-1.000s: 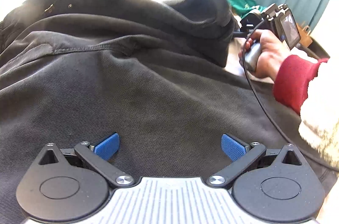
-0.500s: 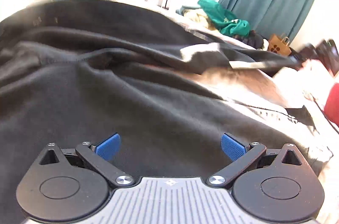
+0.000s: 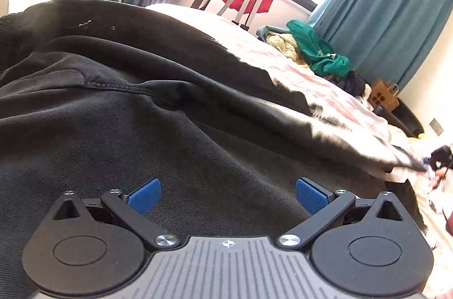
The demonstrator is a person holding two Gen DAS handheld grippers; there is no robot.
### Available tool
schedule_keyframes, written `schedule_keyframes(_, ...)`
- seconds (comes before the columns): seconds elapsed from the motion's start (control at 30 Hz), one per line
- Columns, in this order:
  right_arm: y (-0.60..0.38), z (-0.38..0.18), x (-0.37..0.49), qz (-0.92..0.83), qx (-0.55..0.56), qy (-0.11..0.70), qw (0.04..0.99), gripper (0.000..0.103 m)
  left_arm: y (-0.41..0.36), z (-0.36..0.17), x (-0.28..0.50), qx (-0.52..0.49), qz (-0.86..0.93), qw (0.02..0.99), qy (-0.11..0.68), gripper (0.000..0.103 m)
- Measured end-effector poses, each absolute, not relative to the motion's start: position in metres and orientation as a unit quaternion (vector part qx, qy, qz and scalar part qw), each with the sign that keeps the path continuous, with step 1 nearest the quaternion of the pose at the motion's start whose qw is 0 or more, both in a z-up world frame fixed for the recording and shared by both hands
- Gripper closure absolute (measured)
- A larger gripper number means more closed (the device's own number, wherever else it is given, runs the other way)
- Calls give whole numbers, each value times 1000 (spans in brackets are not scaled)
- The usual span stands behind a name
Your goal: Fold clothes
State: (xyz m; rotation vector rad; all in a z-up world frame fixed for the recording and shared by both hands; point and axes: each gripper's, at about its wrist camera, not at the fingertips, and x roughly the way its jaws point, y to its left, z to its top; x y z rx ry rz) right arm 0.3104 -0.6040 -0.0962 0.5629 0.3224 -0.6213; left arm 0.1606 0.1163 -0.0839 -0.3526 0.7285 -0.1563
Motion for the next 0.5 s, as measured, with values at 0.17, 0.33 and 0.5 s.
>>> schedule_keyframes(0.17,-600,-120,263,-299,316,161,886,100,105,-84,160,-143,-80,920,357,0)
schedule_keyframes(0.33,-596,-143,215,-297,358,165,870,99,96,-83,154,-123,-86,924,353,0)
schedule_keyframes(0.5,-577,-152,170,-275,417,178,848,99,93,-79,145,-117,-94,924,351,0)
